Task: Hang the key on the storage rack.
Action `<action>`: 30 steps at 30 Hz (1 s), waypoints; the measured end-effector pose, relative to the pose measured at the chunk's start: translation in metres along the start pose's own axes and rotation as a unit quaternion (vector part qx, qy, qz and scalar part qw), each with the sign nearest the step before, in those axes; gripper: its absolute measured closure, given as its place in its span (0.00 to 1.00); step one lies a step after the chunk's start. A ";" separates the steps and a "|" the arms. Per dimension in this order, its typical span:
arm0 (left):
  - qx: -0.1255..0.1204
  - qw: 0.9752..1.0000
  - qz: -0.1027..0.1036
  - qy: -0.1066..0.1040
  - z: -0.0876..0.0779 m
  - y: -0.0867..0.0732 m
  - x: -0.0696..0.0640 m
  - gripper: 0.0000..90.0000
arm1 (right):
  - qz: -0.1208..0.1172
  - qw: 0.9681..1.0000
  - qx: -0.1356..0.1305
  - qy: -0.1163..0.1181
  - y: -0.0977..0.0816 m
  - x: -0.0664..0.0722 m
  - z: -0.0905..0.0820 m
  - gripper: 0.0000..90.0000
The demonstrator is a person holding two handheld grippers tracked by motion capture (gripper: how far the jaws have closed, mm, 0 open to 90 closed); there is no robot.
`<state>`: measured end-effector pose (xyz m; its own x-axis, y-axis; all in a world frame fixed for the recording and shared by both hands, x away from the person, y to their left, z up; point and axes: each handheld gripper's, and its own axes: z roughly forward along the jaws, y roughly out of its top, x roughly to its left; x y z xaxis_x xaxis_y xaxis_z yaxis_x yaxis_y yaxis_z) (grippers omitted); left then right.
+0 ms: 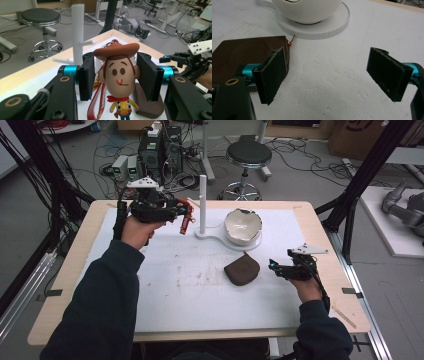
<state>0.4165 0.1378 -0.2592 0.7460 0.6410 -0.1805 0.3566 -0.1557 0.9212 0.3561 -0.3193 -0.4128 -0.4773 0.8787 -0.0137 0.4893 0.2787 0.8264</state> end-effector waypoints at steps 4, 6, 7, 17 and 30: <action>0.010 1.000 0.009 0.002 0.008 0.014 -0.001 0.56 | 0.000 1.000 0.000 0.001 0.000 0.000 0.000 0.18; 0.011 1.000 0.003 0.001 0.013 0.019 0.001 0.56 | 0.000 1.000 -0.001 0.001 0.000 0.000 0.000 0.18; 0.011 1.000 0.001 -0.002 0.014 0.020 0.002 0.56 | 0.001 1.000 -0.001 0.002 0.000 0.000 0.000 0.18; 0.018 1.000 -0.014 0.002 0.035 0.030 0.007 0.56 | 0.001 1.000 -0.004 0.004 0.000 -0.001 0.000 0.18; 0.021 0.999 -0.027 0.033 0.050 0.037 0.009 0.56 | 0.000 1.000 -0.003 0.008 0.000 -0.001 0.001 0.18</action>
<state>0.4649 0.1003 -0.2441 0.6863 0.6978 -0.2048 0.4194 -0.1496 0.8954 0.3574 -0.3201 -0.4133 -0.4896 0.8719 -0.0048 0.4852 0.2771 0.8293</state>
